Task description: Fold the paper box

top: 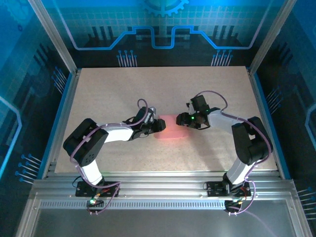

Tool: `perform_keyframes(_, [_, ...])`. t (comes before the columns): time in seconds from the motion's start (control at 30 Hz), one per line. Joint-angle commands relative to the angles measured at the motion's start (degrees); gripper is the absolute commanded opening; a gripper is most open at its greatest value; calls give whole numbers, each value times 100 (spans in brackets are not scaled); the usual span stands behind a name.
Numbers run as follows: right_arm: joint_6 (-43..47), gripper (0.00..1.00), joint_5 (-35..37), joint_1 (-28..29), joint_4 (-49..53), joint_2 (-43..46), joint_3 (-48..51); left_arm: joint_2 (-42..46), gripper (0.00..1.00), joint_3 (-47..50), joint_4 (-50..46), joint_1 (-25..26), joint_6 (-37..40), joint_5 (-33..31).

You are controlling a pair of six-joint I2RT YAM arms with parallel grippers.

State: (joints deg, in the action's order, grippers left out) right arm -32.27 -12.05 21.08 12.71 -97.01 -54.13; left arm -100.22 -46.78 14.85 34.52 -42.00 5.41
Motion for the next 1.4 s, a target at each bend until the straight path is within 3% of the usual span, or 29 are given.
perform_keyframes(0.0, [-7, 59, -387, 69, -128, -154, 99, -186, 48, -251, 24, 31, -20, 443])
perform_keyframes(0.13, [34, 54, -407, 233, -132, -337, 43, -329, 48, -362, 42, 50, 8, 603])
perform_keyframes(0.33, [-70, 50, -515, 446, -266, -619, -40, -504, 39, -420, 150, 107, -73, 769])
perform_keyframes(0.5, [-139, 38, -388, 478, -327, -774, 21, -575, 34, -254, 108, 124, 5, 671])
perform_keyframes(0.63, [-29, 38, -186, 467, -182, -756, 40, -665, 30, -45, 312, 50, -105, 720])
perform_keyframes(0.67, [-4, 41, -164, 468, -156, -705, 40, -658, 32, -30, 329, 40, -115, 732])
perform_keyframes(0.73, [34, 58, -134, 445, -100, -546, 16, -598, 50, -32, 323, 29, -83, 743])
perform_keyframes(0.8, [104, 70, -69, 424, 63, -388, -115, -469, 61, -74, 247, 13, -8, 720])
perform_keyframes(0.93, [178, 82, 157, 302, 345, -19, -417, -78, 74, -86, 178, -63, 60, 585])
perform_keyframes(1.07, [75, 89, 377, 82, 368, 479, -330, 441, 83, -93, -14, -171, 283, 332])
perform_keyframes(1.2, [-54, 92, 671, -117, 371, 1150, 48, 898, 97, -295, -459, -234, 1303, -19])
perform_keyframes(1.27, [-109, 92, 710, -176, 427, 1476, 243, 956, 99, -481, -728, -338, 1896, -140])
perform_keyframes(1.37, [-374, 90, 746, -172, 666, 1910, 579, 697, 99, -1030, -1208, -625, 2590, 259])
